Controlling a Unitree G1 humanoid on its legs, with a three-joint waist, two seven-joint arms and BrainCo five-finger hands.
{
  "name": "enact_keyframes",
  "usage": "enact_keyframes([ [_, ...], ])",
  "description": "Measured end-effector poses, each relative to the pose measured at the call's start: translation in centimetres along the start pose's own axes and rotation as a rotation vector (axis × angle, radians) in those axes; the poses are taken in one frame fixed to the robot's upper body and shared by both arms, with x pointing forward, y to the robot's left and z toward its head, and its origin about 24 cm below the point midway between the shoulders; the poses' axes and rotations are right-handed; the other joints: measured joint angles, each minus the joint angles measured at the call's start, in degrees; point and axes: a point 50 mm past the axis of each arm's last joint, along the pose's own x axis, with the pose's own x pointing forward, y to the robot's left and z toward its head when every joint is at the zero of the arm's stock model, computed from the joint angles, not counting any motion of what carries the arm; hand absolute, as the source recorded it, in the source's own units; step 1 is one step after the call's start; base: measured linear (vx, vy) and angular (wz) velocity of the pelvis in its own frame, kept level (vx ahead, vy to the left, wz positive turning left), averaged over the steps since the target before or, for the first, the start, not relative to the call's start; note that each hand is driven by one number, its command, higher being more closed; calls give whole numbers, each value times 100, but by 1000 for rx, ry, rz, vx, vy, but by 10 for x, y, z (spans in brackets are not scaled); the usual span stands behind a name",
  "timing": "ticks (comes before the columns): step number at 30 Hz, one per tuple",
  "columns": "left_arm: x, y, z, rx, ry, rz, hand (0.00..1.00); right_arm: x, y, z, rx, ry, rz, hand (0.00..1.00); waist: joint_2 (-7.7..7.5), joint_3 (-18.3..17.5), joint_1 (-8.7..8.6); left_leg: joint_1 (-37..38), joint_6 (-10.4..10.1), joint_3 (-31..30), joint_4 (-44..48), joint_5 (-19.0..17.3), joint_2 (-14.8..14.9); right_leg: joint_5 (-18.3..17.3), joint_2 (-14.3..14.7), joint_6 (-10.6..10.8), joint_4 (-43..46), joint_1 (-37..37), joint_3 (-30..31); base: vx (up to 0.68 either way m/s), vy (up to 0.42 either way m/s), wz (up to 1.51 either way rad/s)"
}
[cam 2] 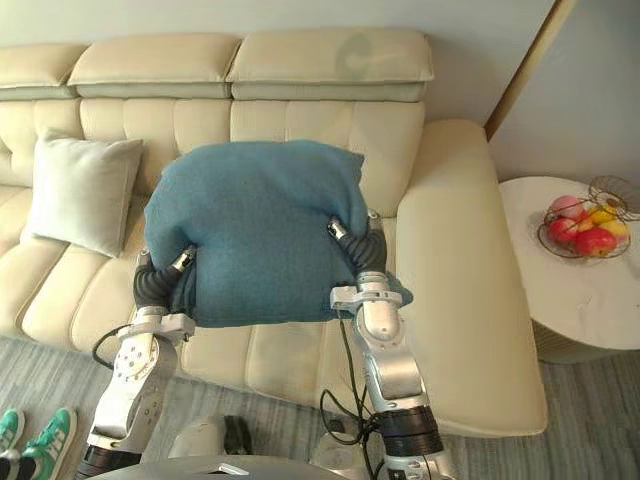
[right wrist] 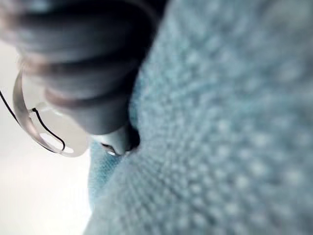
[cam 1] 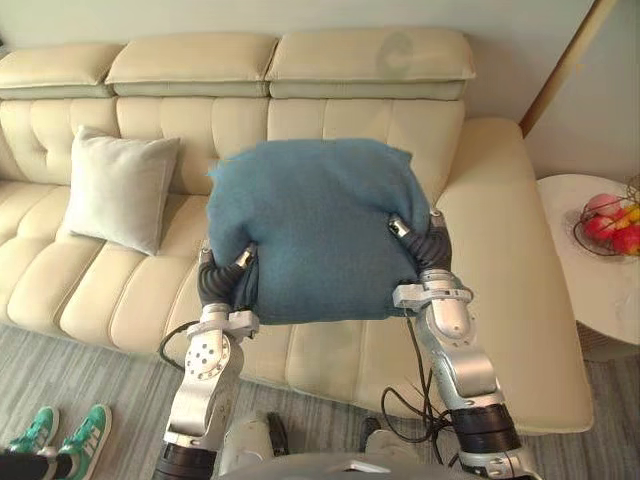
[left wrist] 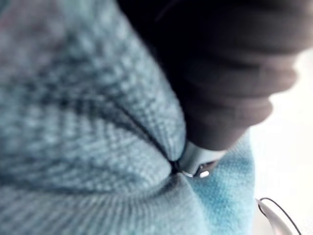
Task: Pick up cushions and gather them together orderly.
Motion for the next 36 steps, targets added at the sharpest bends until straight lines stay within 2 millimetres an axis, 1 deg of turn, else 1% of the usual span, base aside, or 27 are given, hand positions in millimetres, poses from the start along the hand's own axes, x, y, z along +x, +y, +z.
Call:
enact_keyframes([
  [1, -1, -1, -1, -5, 5, 1, 100, -1, 0, 2, 2, -9, -1, 100, 185, 23, 28, 150, -375, -429, -469, 490, 79, -98, 148, 153, 66, -11, 181, 197, 428, -68],
  [2, 0, 3, -5, 20, 22, -1, 100, -10, 2, -5, 43, 24, -22, 100, -20, 4, -32, 247, -489, -709, -468, 484, -227, -209, -19, 133, 40, -59, 530, 174, 236, -63],
  [3, -1, 5, -4, 27, 18, 2, 100, -13, 3, -6, 72, 31, -27, 100, -86, -29, 32, 309, -700, -1182, -421, 115, -434, -210, -149, 294, 93, -197, 811, 188, 233, -48],
  [4, -2, 6, -5, 31, 24, 4, 100, -14, 4, -8, 84, 40, -30, 100, -90, -10, 20, 269, -433, -968, -253, 25, -536, -138, -277, 430, 73, -213, 987, 155, 142, -76],
  [6, -9, 12, -7, 34, 37, 24, 100, -16, 10, -12, 98, 62, -12, 100, -110, -9, 108, 344, -221, -572, -90, -121, -554, 90, -325, 473, -123, -221, 1369, 81, 212, -89],
  [7, -14, 15, -6, 34, 39, 35, 100, -18, 13, -13, 106, 69, 2, 100, -142, -17, 118, 353, -147, -408, 0, -244, -537, 233, -323, 526, -282, -216, 1573, 57, 202, -115],
  [8, -18, 17, -5, 34, 40, 41, 100, -19, 16, -13, 113, 73, 8, 100, -232, -27, 135, 358, -127, -183, 35, -346, -533, 329, -325, 533, -440, -284, 1826, 30, 144, -104],
  [9, -19, 18, -5, 36, 40, 43, 100, -19, 17, -13, 118, 73, 8, 100, -281, -24, 136, 357, -119, -68, 59, -386, -522, 357, -325, 544, -478, -340, 1950, 9, 92, -105],
  [11, -21, 19, -5, 41, 42, 45, 100, -19, 18, -14, 126, 74, 9, 100, -443, -23, 88, 356, -86, 302, 172, -572, -473, 444, -282, 482, -514, -587, 2452, -16, 65, -103],
  [12, -21, 20, -5, 42, 42, 46, 100, -19, 18, -14, 126, 74, 10, 100, -473, -33, 88, 356, -81, 387, 205, -625, -455, 490, -268, 470, -530, -642, 2547, -16, 71, -100],
  [13, -21, 21, -5, 44, 43, 49, 100, -19, 19, -14, 127, 74, 12, 100, -525, -57, 75, 356, -68, 528, 256, -708, -441, 587, -243, 464, -582, -725, 2743, -1, 63, -115],
  [14, -22, 23, -5, 45, 44, 58, 100, -19, 20, -13, 127, 74, 17, 100, -573, -82, 38, 371, -28, 727, 306, -800, -415, 793, -206, 452, -681, -818, 2966, 5, 75, -130],
  [15, -22, 24, -5, 47, 45, 63, 100, -19, 20, -14, 128, 75, 22, 100, -573, -81, -18, 394, -18, 879, 343, -861, -367, 994, -167, 452, -779, -857, 3055, 5, 66, -110],
  [16, -22, 25, -5, 48, 43, 64, 100, -19, 20, -14, 128, 75, 23, 100, -573, -81, -34, 400, -11, 935, 371, -895, -353, 1077, -152, 456, -816, -881, 3092, -2, 71, -90],
  [17, -21, 25, -5, 48, 43, 57, 100, -19, 20, -14, 128, 75, 26, 100, -578, -84, -86, 408, 14, 1001, 391, -964, -344, 1233, -140, 458, -918, -919, 3084, -5, 70, -67],
  [20, -21, 24, -6, 50, 46, 53, 100, -19, 20, -14, 126, 77, 28, 100, -577, -84, -148, 405, 49, 1029, 433, -1013, -358, 1329, -142, 467, -942, -974, 3069, -2, 52, -32],
  [23, -22, 25, -7, 62, 49, 54, 100, -20, 20, -17, 124, 91, 30, 100, -576, -85, -98, 398, 55, 1020, 427, -1011, -359, 1331, -146, 468, -946, -977, 3052, -1, 13, -1],
  [25, -21, 26, -10, 68, 62, 59, 100, -19, 20, -24, 118, 118, 34, 100, -566, -92, -39, 375, 55, 1009, 380, -977, -362, 1330, -148, 468, -961, -1001, 3010, -12, -8, 3],
  [27, -19, 31, -13, 98, 70, 72, 100, -16, 24, -34, 111, 153, 48, 100, -559, -104, -31, 247, 39, 964, 361, -923, -360, 1331, -153, 468, -979, -1097, 2897, -42, -32, 9],
  [29, -14, 35, -14, 110, 68, 89, 100, -8, 31, -39, 104, 169, 75, 100, -547, -104, -11, -35, 32, 957, 374, -834, -358, 1357, -164, 489, -994, -1351, 2817, -57, -53, 5],
  [30, -9, 37, -15, 122, 66, 99, 100, -3, 36, -41, 100, 175, 92, 100, -520, -92, -6, -210, 19, 915, 371, -764, -352, 1453, -166, 500, -1058, -1474, 2746, -65, -63, 12],
  [32, 1, 37, -17, 141, 69, 110, 100, 3, 40, -43, 92, 180, 97, 100, -469, -62, 13, -393, 7, 826, 357, -643, -344, 1568, -160, 499, -1115, -1598, 2641, -72, -64, 23],
  [33, 7, 36, -16, 147, 67, 122, 100, 6, 42, -42, 89, 177, 98, 100, -440, -32, 40, -446, 1, 779, 306, -573, -335, 1621, -154, 494, -1138, -1624, 2578, -75, -63, 21],
  [35, 13, 37, -16, 156, 61, 141, 100, 9, 48, -40, 81, 168, 104, 100, -429, -18, 106, -458, -6, 757, 195, -496, -332, 1658, -152, 467, -1158, -1642, 2532, -93, -49, 14],
  [36, 20, 36, -9, 164, 29, 150, 100, 14, 53, -34, 79, 139, 112, 100, -424, -4, 150, -568, -5, 722, 159, -426, -334, 1665, -156, 459, -1144, -1736, 2441, -108, -41, 15],
])
